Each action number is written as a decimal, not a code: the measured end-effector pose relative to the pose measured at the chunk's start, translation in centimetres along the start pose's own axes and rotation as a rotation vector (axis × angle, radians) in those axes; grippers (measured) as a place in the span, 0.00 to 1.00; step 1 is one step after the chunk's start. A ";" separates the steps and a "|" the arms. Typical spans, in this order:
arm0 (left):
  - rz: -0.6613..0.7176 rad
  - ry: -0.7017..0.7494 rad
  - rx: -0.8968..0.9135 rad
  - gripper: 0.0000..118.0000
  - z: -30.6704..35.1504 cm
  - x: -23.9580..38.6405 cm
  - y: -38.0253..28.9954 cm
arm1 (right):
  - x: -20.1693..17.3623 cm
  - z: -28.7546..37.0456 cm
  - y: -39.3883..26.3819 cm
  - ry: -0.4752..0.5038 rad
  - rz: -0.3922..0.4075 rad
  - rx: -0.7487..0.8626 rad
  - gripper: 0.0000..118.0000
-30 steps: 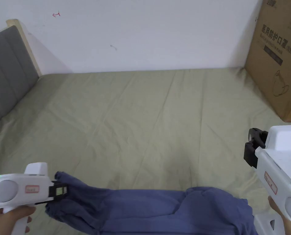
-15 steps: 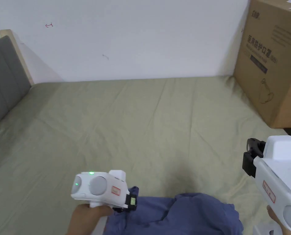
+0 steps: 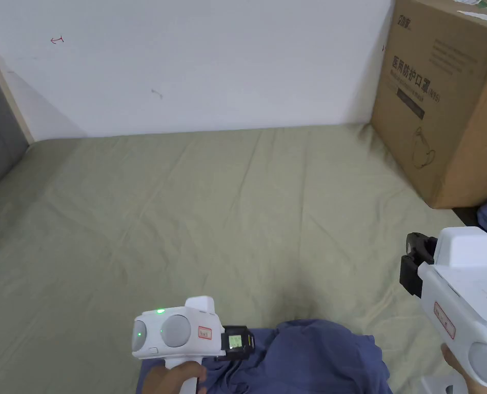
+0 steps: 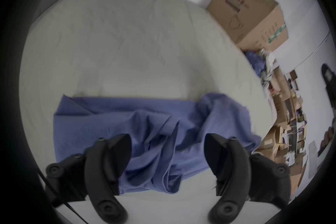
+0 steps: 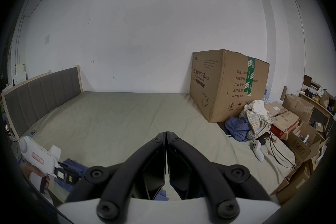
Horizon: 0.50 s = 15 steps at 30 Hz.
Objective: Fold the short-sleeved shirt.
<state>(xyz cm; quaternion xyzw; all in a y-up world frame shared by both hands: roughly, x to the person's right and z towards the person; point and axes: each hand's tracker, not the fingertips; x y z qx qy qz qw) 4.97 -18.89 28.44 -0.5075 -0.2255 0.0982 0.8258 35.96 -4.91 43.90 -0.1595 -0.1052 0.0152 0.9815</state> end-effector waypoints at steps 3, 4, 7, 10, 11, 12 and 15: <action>-0.009 -0.022 0.119 0.77 3.7 0.3 0.8 | -0.1 0.2 0.6 0.002 0.001 0.014 0.00; -0.011 -0.018 0.157 0.77 4.9 0.1 1.0 | -0.2 0.3 0.8 0.003 0.002 0.019 0.00; -0.069 0.025 0.232 0.77 7.4 -0.7 1.1 | -0.3 0.4 1.2 0.007 0.003 0.034 0.00; -0.106 0.122 0.280 0.75 8.1 -1.9 0.4 | -0.8 1.0 1.7 0.011 0.006 0.042 0.00; -0.112 0.152 0.295 0.73 8.1 -2.4 0.2 | -0.9 1.0 1.8 0.012 0.008 0.043 0.00; -0.114 0.167 0.304 0.67 8.0 -2.9 -0.2 | -0.9 1.0 1.8 0.014 0.008 0.043 0.00; -0.124 0.194 0.330 0.26 7.3 -4.5 -1.5 | -1.0 0.9 1.7 0.016 0.011 0.043 0.00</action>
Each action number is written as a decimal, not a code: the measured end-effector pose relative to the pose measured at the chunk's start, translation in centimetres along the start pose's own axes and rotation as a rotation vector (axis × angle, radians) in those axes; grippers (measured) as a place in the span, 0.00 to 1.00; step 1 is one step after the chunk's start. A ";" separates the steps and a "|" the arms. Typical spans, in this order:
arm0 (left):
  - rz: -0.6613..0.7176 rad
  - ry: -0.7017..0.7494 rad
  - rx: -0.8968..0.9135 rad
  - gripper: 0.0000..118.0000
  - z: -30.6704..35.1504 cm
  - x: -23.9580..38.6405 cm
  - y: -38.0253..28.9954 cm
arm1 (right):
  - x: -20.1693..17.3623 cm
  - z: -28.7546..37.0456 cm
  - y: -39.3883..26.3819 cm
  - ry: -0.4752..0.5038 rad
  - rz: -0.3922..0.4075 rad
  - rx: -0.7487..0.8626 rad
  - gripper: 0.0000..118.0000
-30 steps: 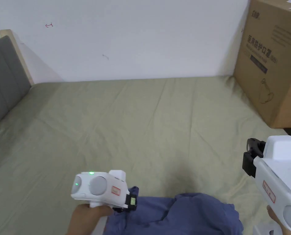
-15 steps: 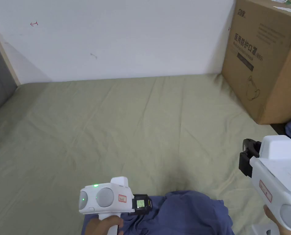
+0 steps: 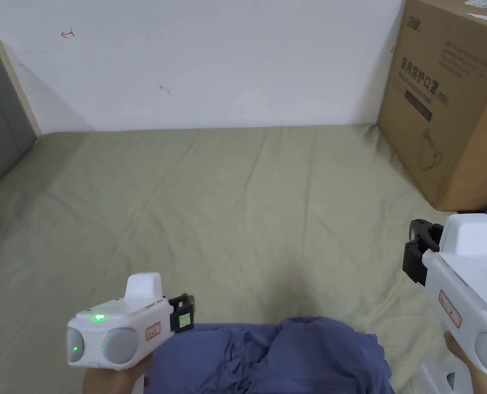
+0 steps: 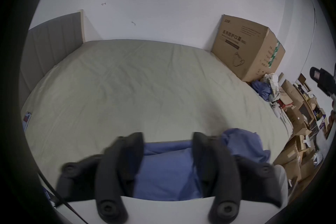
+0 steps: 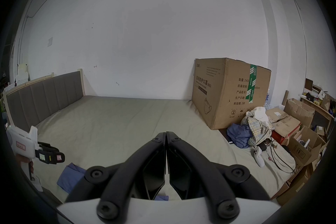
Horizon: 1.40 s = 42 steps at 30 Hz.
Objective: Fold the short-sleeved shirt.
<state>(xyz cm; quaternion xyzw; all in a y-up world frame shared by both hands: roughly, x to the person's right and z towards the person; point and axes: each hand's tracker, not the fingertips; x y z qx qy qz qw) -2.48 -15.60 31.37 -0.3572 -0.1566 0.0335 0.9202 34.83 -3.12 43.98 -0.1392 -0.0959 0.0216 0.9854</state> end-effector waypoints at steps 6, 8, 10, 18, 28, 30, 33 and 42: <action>-0.031 0.034 -0.037 0.00 -2.1 -0.6 -4.4 | 0.0 -0.3 -0.5 0.004 0.003 -0.015 0.00; -0.051 0.026 -0.079 0.00 -3.0 0.2 -5.5 | 0.1 -0.4 -0.6 0.003 0.005 -0.019 0.00; -0.071 0.027 -0.105 0.00 -3.9 1.3 -6.5 | 0.2 -0.5 -0.8 0.001 0.007 -0.024 0.00; -0.128 -0.067 -0.196 0.00 -7.2 6.6 -8.4 | 1.1 -0.9 -1.5 -0.015 0.009 -0.047 0.00; -0.153 -0.052 -0.252 0.00 -9.3 8.9 -8.6 | 1.4 -0.8 -1.9 -0.024 0.002 -0.060 0.00; -0.136 -0.063 -0.249 0.00 -8.7 8.5 -8.2 | 1.3 -0.7 -1.8 -0.024 0.002 -0.058 0.00; -0.020 -0.145 -0.188 0.00 -6.7 7.2 -6.3 | 1.0 -0.6 -1.4 -0.018 0.005 -0.051 0.00; 0.081 -0.290 -0.115 0.00 0.2 -1.3 1.1 | -0.4 -0.4 -0.2 0.008 0.012 -0.028 0.00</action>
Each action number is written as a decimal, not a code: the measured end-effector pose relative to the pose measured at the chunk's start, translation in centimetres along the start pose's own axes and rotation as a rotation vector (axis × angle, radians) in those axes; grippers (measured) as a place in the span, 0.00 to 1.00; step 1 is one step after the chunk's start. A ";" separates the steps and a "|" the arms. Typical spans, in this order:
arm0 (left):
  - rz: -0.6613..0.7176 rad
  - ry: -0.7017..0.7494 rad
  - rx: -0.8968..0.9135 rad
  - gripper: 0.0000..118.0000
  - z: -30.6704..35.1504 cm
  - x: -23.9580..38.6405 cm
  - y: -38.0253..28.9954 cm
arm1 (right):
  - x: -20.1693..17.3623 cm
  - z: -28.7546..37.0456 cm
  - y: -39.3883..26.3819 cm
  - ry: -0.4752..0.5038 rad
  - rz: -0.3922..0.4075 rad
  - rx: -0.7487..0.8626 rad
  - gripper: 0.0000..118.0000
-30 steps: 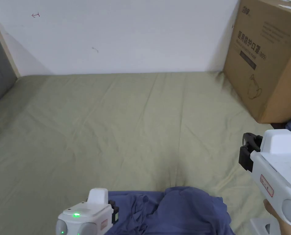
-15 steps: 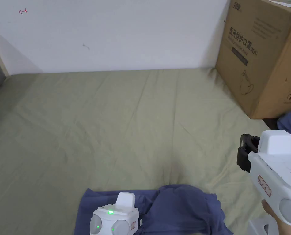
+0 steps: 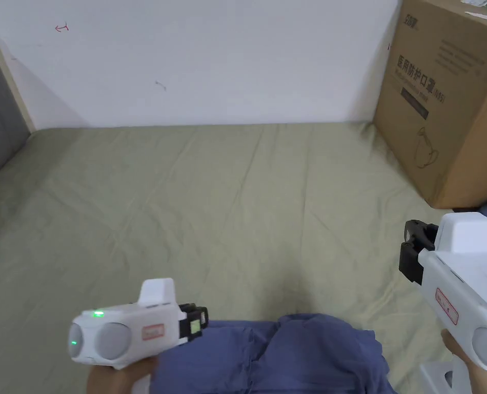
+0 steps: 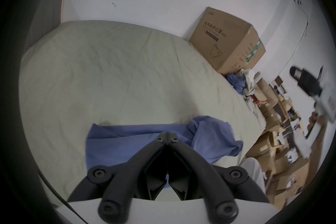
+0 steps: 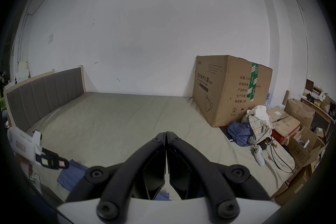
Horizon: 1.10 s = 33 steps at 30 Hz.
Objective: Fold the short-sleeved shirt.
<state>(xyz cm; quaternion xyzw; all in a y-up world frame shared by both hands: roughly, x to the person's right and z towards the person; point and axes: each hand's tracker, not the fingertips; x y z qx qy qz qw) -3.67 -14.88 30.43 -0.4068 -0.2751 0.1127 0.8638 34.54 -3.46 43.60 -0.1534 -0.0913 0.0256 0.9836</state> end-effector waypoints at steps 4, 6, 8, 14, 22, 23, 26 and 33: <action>0.114 -0.036 -0.036 0.05 1.8 -4.7 0.9 | -0.8 -0.2 0.3 0.011 0.008 0.000 0.00; 0.128 -0.027 -0.072 0.24 1.6 -6.7 0.7 | -1.2 -0.3 0.4 0.014 0.010 -0.001 0.00; 0.126 0.000 -0.116 0.54 1.0 -8.4 0.2 | -1.5 -0.3 0.5 0.017 0.012 0.000 0.00; 0.137 0.011 -0.198 0.80 -2.1 -12.0 -2.4 | -1.8 -0.7 0.2 0.014 0.022 -0.014 0.00; 0.252 -0.036 -0.232 0.51 -4.9 -14.2 -4.2 | -1.1 -1.4 -1.0 -0.009 0.029 -0.050 0.00; 0.254 -0.038 -0.232 0.45 -5.2 -14.1 -4.1 | -1.1 -1.5 -1.1 -0.012 0.029 -0.053 0.00; 0.252 -0.044 -0.238 0.25 -5.8 -13.7 -4.2 | -0.8 -1.6 -1.3 -0.020 0.029 -0.062 0.00; 0.182 -0.003 -0.202 0.07 -4.7 -12.0 -3.8 | -0.5 -1.4 -1.0 -0.025 0.030 -0.061 0.00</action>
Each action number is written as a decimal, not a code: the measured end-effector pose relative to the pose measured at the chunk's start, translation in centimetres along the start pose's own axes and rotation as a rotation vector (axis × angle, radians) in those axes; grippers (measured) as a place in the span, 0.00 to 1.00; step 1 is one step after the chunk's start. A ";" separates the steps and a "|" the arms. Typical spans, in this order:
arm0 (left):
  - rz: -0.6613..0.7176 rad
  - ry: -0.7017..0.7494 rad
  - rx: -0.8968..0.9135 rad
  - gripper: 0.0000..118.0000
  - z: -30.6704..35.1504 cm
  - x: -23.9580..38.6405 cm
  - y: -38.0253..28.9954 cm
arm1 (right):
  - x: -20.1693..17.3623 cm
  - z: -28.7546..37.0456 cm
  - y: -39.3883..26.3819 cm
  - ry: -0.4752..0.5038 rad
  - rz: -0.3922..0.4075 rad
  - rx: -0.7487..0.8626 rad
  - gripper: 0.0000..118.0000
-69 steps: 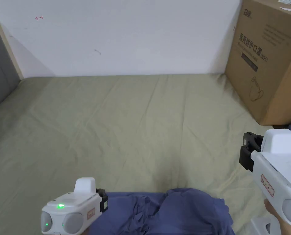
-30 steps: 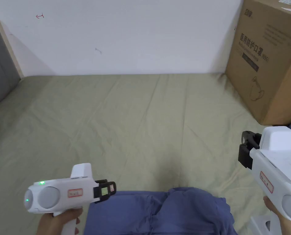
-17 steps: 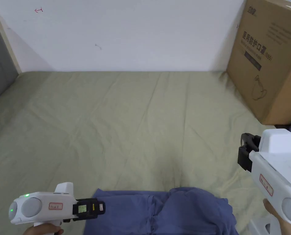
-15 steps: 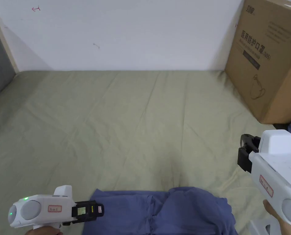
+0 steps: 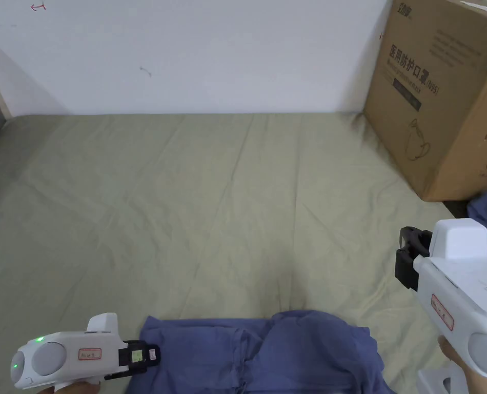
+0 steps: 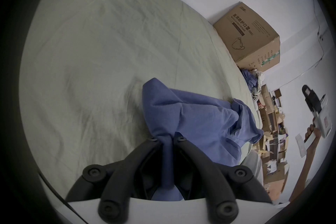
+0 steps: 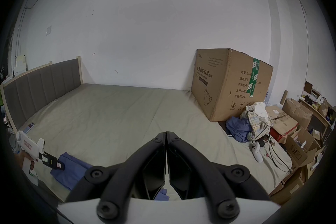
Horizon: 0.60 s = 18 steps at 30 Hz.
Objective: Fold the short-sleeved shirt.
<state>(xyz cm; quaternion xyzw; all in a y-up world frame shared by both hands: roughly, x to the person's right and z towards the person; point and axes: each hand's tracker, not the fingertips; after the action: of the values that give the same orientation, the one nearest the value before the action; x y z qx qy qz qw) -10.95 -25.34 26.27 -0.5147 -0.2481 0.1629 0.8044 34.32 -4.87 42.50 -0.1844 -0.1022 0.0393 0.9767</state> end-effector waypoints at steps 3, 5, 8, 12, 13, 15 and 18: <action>-0.036 0.042 -0.008 0.06 1.2 0.8 0.3 | 0.0 0.1 0.4 0.000 -0.005 0.010 0.00; -0.016 0.026 0.009 0.05 2.4 0.5 0.5 | -0.1 0.2 0.7 0.002 -0.005 0.018 0.00; -0.034 0.077 0.043 0.05 4.8 0.4 0.8 | -0.2 0.4 0.8 0.010 -0.010 0.030 0.00; -0.031 0.153 0.066 0.05 8.8 -1.1 1.5 | -0.6 0.6 1.0 0.031 -0.021 0.044 0.00; -0.035 0.178 0.074 0.05 10.1 -0.6 1.4 | -0.7 0.6 1.0 0.034 -0.022 0.046 0.00; -0.035 0.213 0.067 0.05 11.7 -0.3 1.7 | -0.8 0.7 1.0 0.043 -0.022 0.053 0.00; -0.050 0.233 0.057 0.05 13.5 1.7 2.2 | -0.8 0.9 1.0 0.049 -0.023 0.060 0.00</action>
<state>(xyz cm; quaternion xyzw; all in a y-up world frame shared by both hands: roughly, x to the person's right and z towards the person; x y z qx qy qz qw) -17.24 -13.47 29.33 -0.5009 -0.1607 0.0888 0.8458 33.31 -3.71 42.76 -0.1549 -0.0790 0.0265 0.9844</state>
